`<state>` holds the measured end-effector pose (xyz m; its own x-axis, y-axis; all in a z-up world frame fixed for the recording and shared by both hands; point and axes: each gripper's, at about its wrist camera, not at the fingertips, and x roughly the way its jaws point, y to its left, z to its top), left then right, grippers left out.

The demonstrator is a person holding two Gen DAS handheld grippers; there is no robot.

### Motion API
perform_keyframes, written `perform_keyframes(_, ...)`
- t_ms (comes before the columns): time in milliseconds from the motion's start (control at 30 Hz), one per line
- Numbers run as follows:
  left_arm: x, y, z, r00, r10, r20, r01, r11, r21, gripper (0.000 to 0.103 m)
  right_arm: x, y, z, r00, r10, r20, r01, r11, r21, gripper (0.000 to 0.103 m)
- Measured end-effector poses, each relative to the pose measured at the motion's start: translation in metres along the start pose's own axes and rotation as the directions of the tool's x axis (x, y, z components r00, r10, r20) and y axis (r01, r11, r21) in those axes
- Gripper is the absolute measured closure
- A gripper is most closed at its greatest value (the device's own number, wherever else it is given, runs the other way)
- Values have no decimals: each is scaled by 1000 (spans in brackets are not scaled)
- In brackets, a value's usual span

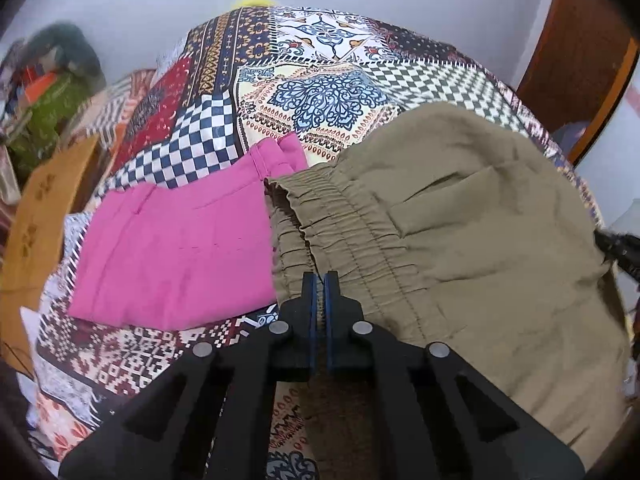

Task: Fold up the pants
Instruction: 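Lift the pants off the quilt with both tools held closed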

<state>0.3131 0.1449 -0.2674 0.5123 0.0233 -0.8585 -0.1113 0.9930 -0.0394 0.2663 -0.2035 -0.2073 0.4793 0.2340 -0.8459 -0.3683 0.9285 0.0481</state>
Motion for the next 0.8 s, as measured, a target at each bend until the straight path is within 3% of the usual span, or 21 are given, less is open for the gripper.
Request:
perform_keyframes(100, -7, 4, 1, 999, -37, 4, 37, 999, -18, 100, -8, 1, 6, 1000, 4, 2, -4, 1000, -4, 88)
perform_keyframes(200, -13, 7, 5, 998, -56, 3, 56, 998, -33, 91, -16, 1, 14, 1000, 7, 19, -7, 1000, -6, 86)
perform_keyframes(267, -14, 9, 11, 999, -51, 12, 51, 998, -44, 77, -22, -1, 21, 999, 16, 44, -16, 1000, 1, 69)
perform_keyframes(333, -15, 10, 18, 999, -44, 21, 45, 998, -51, 69, -25, 1, 30, 997, 12, 75, -12, 1000, 1, 60)
perform_keyframes(400, -14, 11, 27, 999, -35, 29, 37, 998, -53, 64, -24, 3, 41, 996, 10, 88, -10, 1000, -9, 59)
perform_keyframes(567, -2, 14, 51, 999, -9, 40, 11, 998, -56, 35, -11, 7, 71, 995, 25, 96, -23, 999, -26, 58)
perform_keyframes(667, 12, 17, 60, 1000, -6, 16, 7, 998, -62, 35, 2, 7, 88, 995, 41, 92, -39, 999, -23, 52)
perform_keyframes(800, 38, 25, 68, 999, -23, -44, 19, 996, -85, 34, 21, 5, 104, 996, 55, 70, -55, 998, -12, 52)
